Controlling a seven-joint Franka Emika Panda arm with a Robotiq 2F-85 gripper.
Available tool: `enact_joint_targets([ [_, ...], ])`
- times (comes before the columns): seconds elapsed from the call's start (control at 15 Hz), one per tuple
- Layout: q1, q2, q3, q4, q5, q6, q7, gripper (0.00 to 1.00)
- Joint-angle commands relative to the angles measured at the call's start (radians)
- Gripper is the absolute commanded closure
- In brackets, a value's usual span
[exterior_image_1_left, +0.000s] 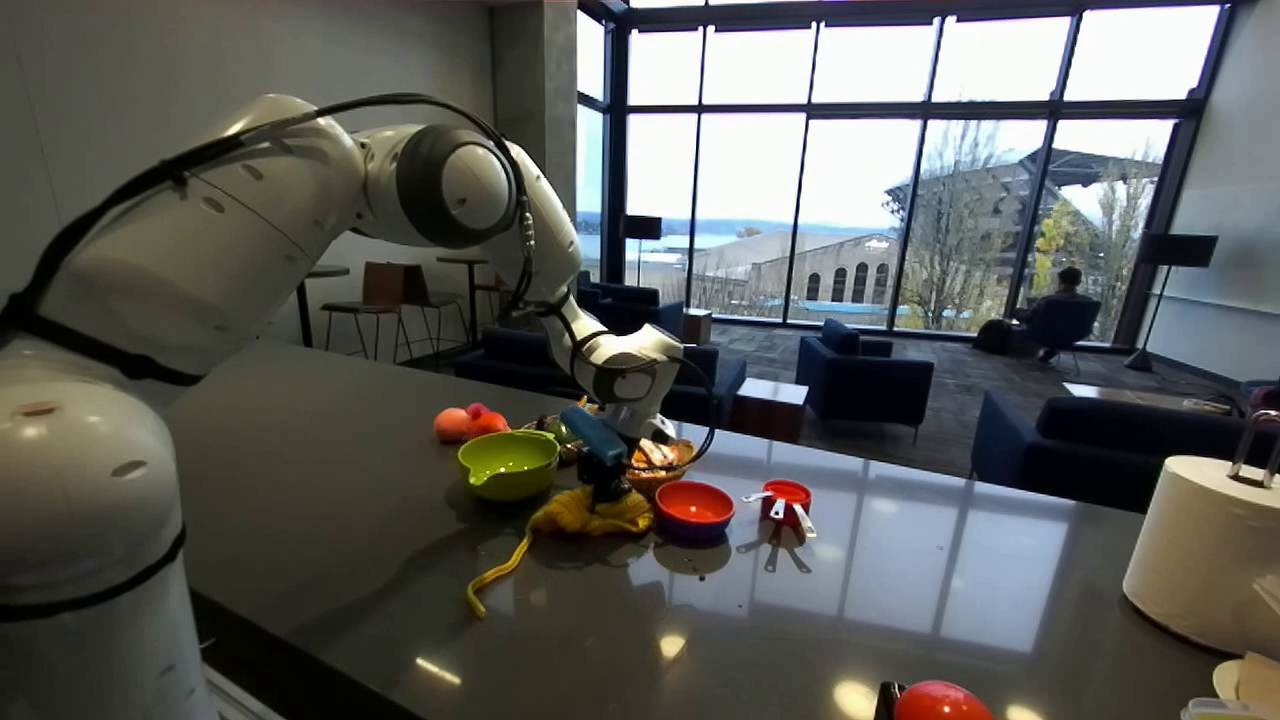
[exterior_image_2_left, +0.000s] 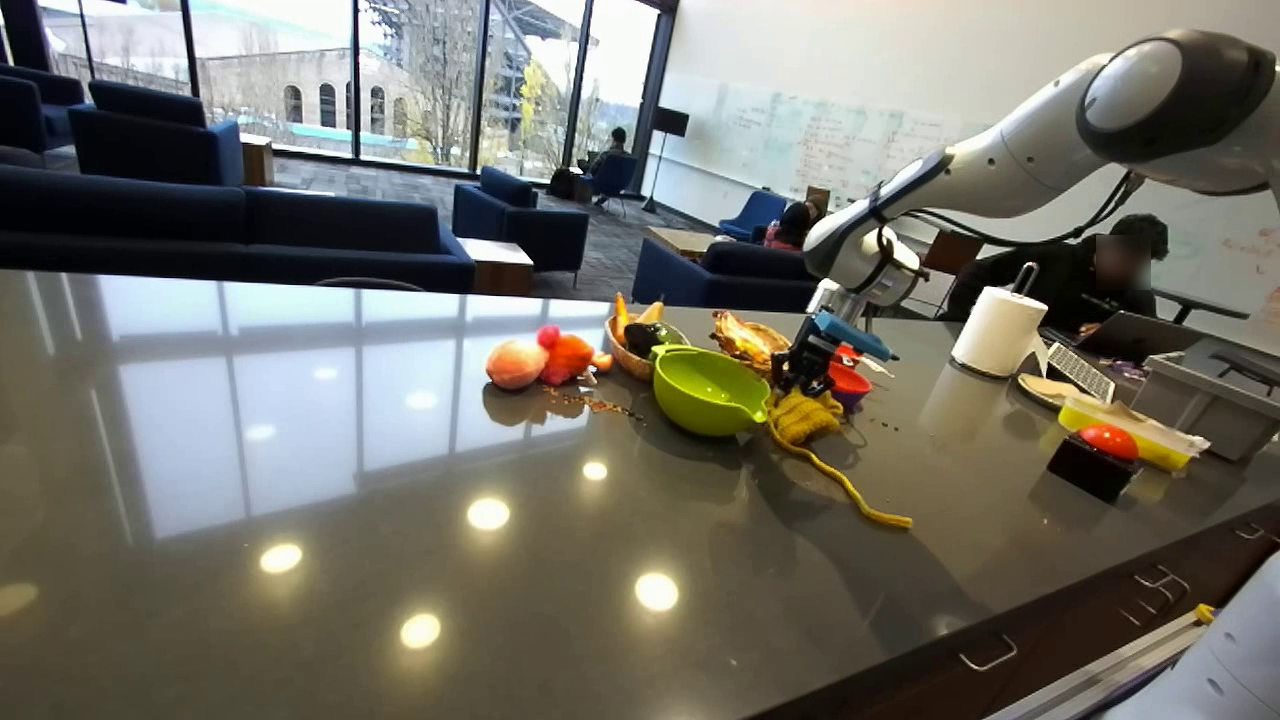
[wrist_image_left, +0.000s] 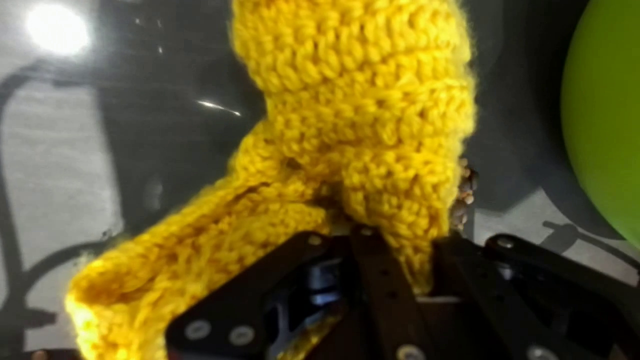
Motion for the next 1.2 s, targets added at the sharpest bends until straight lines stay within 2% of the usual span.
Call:
enact_joint_targets([
  [0.0, 0.019, 0.049, 0.024, 0.055, 0.011, -0.021, -0.038, 0.96],
  [0.2, 0.042, 0.035, 0.013, 0.049, -0.009, -0.036, -0.023, 0.96],
  [0.4, 0.062, -0.027, -0.023, -0.029, -0.041, -0.029, 0.022, 0.96],
  [1.13, 0.128, -0.414, -0.148, -0.526, -0.074, 0.077, 0.297, 0.96],
])
